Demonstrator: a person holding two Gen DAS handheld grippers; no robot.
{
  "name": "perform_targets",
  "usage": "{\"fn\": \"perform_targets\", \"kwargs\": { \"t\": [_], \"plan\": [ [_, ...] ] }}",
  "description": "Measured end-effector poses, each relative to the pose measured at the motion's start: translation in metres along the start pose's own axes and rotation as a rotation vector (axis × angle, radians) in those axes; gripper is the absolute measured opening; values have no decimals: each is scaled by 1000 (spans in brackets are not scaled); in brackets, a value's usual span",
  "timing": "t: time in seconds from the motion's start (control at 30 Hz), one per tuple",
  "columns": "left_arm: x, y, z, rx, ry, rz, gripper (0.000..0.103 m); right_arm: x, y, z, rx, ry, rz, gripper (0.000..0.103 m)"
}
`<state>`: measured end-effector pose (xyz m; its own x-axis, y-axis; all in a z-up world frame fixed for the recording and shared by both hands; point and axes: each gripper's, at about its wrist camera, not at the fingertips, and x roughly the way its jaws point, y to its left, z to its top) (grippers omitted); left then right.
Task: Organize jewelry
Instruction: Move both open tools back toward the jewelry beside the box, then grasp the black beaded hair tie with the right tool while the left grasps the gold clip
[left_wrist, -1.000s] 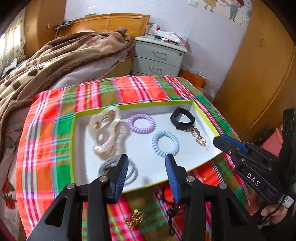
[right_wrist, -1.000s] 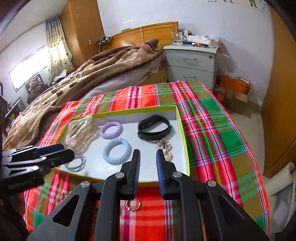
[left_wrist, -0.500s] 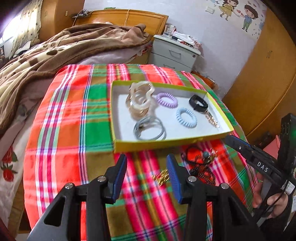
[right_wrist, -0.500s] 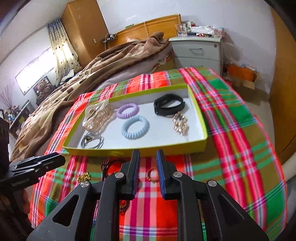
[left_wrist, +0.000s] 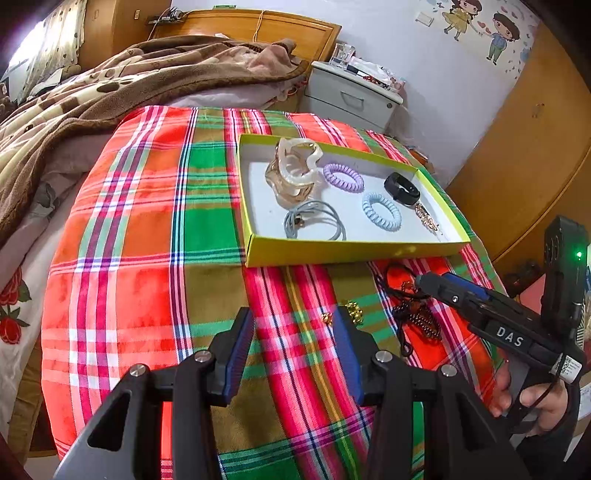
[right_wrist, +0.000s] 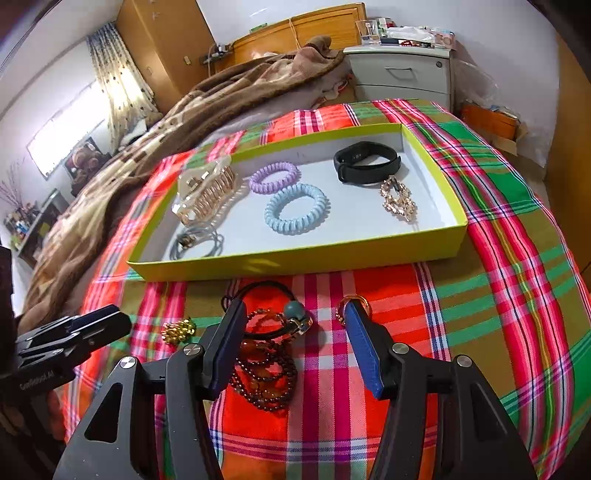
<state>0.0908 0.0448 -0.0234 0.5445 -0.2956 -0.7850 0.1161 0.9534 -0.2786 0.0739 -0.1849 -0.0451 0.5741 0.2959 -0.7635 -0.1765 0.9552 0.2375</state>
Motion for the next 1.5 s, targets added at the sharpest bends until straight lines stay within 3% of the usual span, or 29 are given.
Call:
{"fn": "perform_targets", "kwargs": {
  "t": [0.03, 0.13, 0.47, 0.57, 0.67, 1.17, 1.33, 1.5],
  "plan": [
    [0, 1, -1, -2, 2, -1, 46, 0, 0, -1, 2, -3, 0, 56],
    [1, 2, -4, 0, 9, -7, 46, 1, 2, -2, 9, -8, -7, 40],
    [4, 4, -6, 2, 23, -15, 46, 5, 10, -4, -11, -3, -25, 37],
    [5, 3, -5, 5, 25, -15, 46, 9, 10, -6, -21, 16, -43, 24],
    [6, 3, -5, 3, 28, -15, 46, 8, 13, -7, -43, 11, -60, 19],
    [11, -6, -5, 27, 47, -23, 46, -17, 1, -5, -6, -80, -24, 17],
    [19, -18, -4, 71, 67, -39, 46, -27, -10, -2, 43, -106, 48, 17],
    [26, -30, -2, 131, 78, 3, 46, -33, -23, 1, 96, -126, 110, 16]
  ]
}}
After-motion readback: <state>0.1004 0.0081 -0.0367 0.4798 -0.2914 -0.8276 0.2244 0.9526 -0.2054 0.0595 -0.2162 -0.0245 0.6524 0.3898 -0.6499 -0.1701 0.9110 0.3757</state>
